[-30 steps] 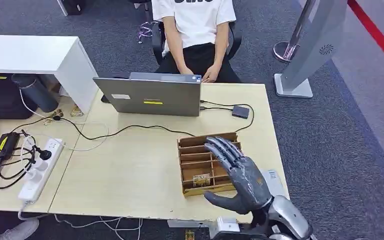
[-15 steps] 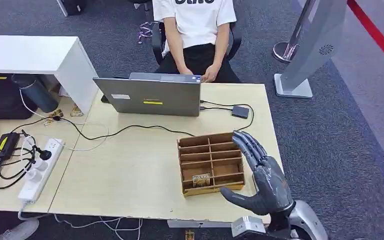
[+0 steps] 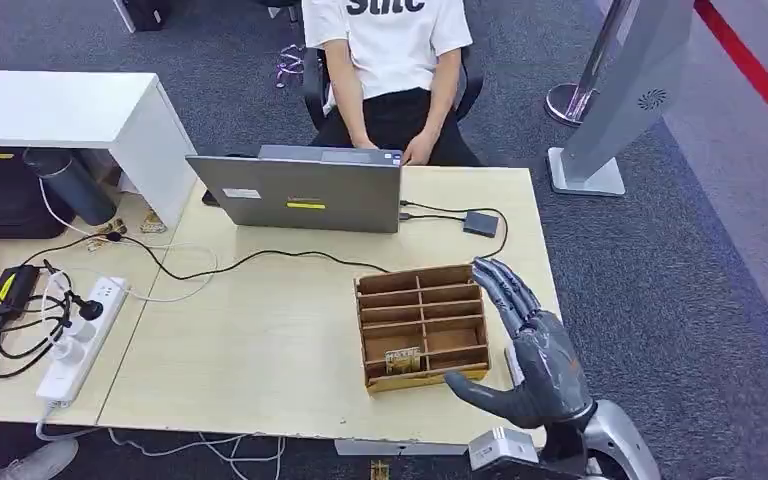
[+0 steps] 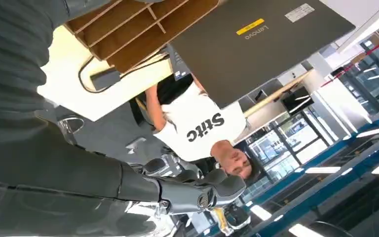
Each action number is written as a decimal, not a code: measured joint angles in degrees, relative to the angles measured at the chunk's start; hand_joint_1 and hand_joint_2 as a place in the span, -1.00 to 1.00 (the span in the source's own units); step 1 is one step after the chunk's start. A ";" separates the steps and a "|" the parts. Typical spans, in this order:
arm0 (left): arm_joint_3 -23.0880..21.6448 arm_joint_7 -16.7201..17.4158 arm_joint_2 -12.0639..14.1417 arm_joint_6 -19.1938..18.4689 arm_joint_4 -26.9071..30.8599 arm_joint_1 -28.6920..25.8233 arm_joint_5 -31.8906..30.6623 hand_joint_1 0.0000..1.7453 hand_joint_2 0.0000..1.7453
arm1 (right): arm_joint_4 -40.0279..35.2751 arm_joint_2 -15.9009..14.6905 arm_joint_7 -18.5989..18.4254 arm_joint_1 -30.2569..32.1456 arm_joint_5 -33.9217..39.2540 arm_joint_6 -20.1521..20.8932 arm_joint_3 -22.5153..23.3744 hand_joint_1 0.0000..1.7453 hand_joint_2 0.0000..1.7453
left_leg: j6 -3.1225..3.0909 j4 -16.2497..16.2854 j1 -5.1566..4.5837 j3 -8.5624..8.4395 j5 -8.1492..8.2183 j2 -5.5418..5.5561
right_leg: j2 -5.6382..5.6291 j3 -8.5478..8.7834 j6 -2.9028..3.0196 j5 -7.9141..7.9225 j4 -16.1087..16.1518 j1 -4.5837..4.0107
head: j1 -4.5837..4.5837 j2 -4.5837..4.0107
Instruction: Pass the card to the sensor for recognition and then transmit it.
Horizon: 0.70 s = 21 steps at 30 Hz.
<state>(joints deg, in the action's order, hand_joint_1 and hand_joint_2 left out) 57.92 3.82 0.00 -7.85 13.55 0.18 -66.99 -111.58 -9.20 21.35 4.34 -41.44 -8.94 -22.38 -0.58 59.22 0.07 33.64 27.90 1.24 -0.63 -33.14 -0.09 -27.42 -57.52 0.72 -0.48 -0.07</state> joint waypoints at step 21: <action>2.23 -0.66 -0.28 0.46 0.79 0.01 -2.64 -1.00 1.00 | 0.35 0.61 -2.58 0.20 -0.59 3.39 0.92 -1.00 1.00 | 0.00 0.00 0.00 0.00 0.00 0.00 | 0.00 0.00 0.00 0.00 0.00 0.00 | 0.00 0.00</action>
<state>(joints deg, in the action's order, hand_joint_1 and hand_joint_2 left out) 60.15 3.17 -0.28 -7.39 14.34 0.20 -69.64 -111.23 -8.59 18.78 4.54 -42.03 -5.55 -21.46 -0.58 59.22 0.07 33.65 27.90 1.24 -0.63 -33.15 -0.08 -27.42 -57.52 0.72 -0.48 -0.07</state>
